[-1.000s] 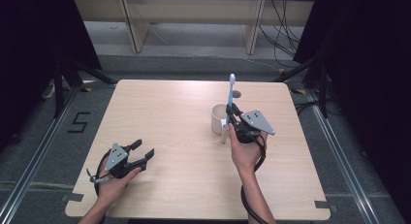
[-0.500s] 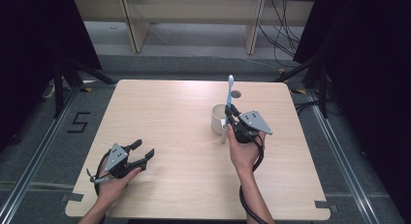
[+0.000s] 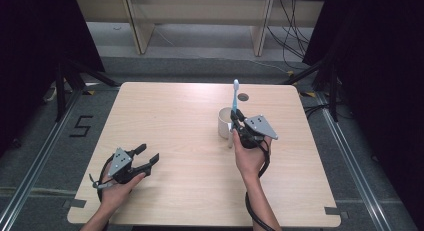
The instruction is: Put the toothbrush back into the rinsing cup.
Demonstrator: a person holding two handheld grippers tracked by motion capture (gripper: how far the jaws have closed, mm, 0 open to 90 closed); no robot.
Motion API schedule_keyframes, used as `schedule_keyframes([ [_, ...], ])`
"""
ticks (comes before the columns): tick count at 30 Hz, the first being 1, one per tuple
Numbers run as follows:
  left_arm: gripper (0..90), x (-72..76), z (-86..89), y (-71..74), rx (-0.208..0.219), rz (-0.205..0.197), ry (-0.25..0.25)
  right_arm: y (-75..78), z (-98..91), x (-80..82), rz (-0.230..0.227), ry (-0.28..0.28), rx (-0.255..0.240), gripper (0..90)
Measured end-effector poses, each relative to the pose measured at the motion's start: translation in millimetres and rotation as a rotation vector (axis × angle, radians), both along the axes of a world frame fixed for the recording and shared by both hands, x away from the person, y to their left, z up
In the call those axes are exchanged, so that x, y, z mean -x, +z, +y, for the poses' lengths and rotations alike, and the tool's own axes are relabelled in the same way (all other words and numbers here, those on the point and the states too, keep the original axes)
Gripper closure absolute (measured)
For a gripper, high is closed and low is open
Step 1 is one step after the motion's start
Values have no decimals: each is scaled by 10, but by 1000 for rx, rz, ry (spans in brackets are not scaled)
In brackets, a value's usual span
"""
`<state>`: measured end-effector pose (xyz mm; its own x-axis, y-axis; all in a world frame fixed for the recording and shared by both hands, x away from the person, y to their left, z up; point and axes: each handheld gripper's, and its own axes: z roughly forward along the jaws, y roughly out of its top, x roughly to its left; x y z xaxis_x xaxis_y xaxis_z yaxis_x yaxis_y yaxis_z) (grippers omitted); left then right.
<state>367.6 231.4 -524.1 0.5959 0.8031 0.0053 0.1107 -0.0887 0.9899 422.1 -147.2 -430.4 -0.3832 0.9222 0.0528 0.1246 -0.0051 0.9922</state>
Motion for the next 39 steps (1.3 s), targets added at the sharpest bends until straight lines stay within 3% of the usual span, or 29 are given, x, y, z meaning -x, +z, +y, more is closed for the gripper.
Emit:
schedule_keyframes([
  [2,349,-1,1,0,0,-1,0,-4,13,12,20,-12,-6,792],
  [11,349,-2,0,0,-1,1,-1,-31,-3,-10,13,-8,16,792],
  [12,349,13,8,8,-11,18,1,-40,-13,-18,-3,-13,32,792],
  [13,349,23,8,10,-13,28,6,-46,3,-9,22,-8,7,792],
  [15,349,-2,-2,0,-1,-1,0,-59,7,-11,25,-10,-1,792],
  [17,349,-1,1,1,-3,2,-3,-65,-6,-8,29,-15,18,792],
  [18,349,0,5,3,-4,4,-6,-73,-11,-17,8,-19,21,792],
  [20,349,-2,5,2,-3,3,-9,-81,-1,-20,11,-9,7,792],
  [22,349,22,11,11,-13,28,5,-95,-6,-16,23,-12,8,792],
  [24,348,-2,8,3,-4,4,-11,-99,-4,-7,35,-13,13,792],
  [27,349,-3,10,3,-5,3,-12,-118,-2,-12,21,-17,28,792],
  [28,349,-3,9,3,-4,4,-11,-122,5,-3,39,-18,19,792],
  [30,349,-2,8,3,-4,3,-11,-136,-4,-19,14,-13,38,792],
  [31,349,-2,8,3,-4,3,-11,-146,6,-16,26,-6,15,792],
  [33,348,-3,5,2,-3,2,-10,-154,5,-8,27,-25,25,791],
  [37,348,23,9,10,-11,30,4,-174,7,-9,35,-7,12,791],
  [38,348,-3,1,1,-2,-1,-4,-181,7,-2,43,-14,19,791],
  [39,348,-1,0,0,-1,1,-2,-188,5,-4,37,-18,21,791],
])
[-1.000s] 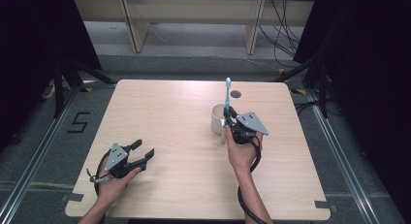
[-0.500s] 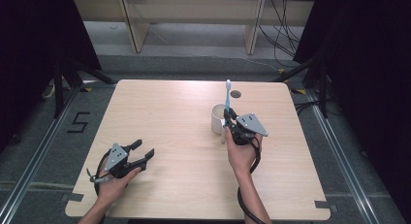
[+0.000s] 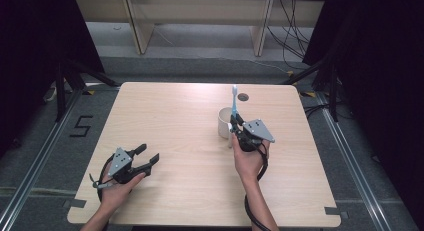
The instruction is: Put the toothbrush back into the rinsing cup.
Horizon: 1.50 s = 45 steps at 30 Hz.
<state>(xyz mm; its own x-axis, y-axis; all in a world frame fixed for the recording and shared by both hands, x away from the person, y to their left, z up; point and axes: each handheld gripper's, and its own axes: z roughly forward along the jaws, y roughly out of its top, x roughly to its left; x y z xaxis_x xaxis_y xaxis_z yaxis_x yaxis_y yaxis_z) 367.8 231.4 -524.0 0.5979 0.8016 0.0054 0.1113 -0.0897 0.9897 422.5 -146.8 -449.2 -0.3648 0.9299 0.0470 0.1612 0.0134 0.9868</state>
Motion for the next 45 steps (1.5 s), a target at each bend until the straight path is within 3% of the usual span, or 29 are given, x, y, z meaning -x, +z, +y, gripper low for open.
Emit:
schedule_keyframes([
  [25,349,1,4,3,-6,4,-6,-126,22,24,21,7,10,789],
  [26,349,3,5,4,-8,5,-5,-126,12,31,21,1,33,789],
  [28,348,2,3,3,-7,3,-6,-143,28,41,27,-7,7,788],
  [45,348,4,1,4,-7,7,-4,-200,30,58,48,-3,29,756],
])
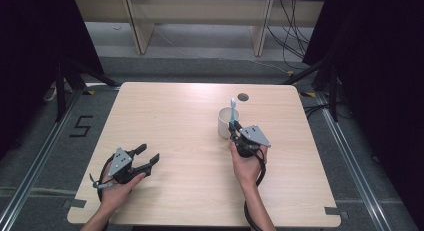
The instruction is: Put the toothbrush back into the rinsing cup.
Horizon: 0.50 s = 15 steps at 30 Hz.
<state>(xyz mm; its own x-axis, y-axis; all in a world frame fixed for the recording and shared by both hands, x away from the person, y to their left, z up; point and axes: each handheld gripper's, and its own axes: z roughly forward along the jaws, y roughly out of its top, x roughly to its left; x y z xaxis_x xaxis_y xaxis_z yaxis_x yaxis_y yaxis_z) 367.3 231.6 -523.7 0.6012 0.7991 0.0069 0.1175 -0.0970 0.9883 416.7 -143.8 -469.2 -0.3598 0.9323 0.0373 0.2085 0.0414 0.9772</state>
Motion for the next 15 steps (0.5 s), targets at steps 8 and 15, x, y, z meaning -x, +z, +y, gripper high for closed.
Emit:
schedule_keyframes([
  [8,348,22,2,7,-6,21,11,-29,-18,11,24,9,31,610],
  [15,349,21,3,7,-8,20,9,-29,-61,33,54,16,35,479],
])
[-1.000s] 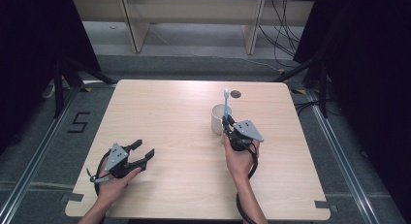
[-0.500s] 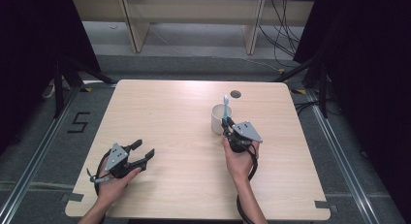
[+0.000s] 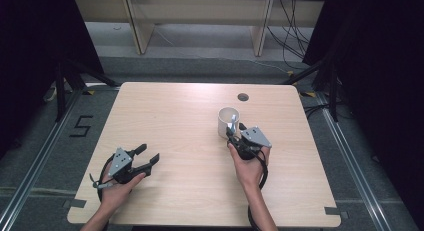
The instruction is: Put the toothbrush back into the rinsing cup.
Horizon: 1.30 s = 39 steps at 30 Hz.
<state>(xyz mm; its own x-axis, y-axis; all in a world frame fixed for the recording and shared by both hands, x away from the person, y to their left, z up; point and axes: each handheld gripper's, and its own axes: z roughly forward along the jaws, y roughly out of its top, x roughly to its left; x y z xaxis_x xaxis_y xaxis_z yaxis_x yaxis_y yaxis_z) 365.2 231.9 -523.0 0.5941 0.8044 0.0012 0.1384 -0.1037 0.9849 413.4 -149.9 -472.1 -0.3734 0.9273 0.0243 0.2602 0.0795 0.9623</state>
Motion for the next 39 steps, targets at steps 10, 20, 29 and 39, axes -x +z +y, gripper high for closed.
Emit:
schedule_keyframes([
  [10,348,-1,-3,-1,-3,-2,2,42,-102,58,44,28,44,442],
  [20,348,0,-5,0,-3,-2,3,69,-230,139,54,58,75,436],
  [29,348,0,-6,-1,-4,-3,4,29,-395,233,74,65,104,437],
  [39,348,4,-7,-1,-3,-5,6,-14,-572,336,109,30,87,437],
])
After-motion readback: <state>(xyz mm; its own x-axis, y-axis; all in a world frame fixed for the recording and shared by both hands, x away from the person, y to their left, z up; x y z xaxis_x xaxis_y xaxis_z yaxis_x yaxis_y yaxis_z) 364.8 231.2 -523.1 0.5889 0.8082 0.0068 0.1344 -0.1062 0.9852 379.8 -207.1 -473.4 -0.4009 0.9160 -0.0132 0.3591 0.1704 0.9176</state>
